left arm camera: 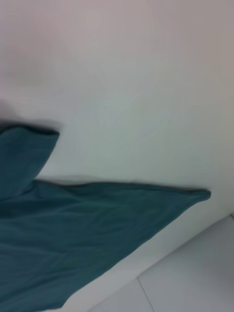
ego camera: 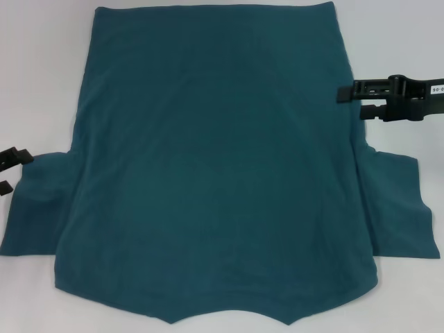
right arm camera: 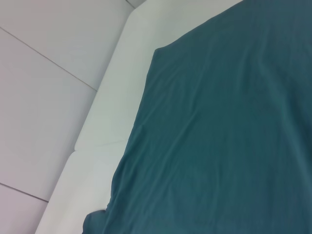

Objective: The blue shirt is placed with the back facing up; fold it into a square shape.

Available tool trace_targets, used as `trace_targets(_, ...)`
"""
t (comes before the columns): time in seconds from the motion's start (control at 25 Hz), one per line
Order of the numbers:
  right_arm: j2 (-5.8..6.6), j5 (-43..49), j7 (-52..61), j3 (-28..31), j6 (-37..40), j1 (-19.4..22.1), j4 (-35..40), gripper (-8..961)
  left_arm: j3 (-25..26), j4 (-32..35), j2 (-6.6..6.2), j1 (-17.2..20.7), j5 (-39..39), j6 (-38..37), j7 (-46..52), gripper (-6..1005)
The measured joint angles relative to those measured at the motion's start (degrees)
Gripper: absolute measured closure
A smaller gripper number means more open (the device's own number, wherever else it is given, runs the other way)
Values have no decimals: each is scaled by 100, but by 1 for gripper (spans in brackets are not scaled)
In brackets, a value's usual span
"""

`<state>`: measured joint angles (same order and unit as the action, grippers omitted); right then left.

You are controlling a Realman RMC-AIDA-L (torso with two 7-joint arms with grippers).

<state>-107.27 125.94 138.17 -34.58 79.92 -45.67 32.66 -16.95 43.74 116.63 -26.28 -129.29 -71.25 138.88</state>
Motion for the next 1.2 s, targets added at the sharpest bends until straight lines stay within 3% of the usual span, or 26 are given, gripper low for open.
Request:
trace_targets(0.56, 12, 0, -9, 11, 25, 46, -5, 31, 1, -256, -5, -3, 2, 522, -501, 94)
trace_targets(1.2, 10, -9, -17, 92, 41, 50, -5, 32, -119, -534, -25, -62, -141, 551, -603, 125)
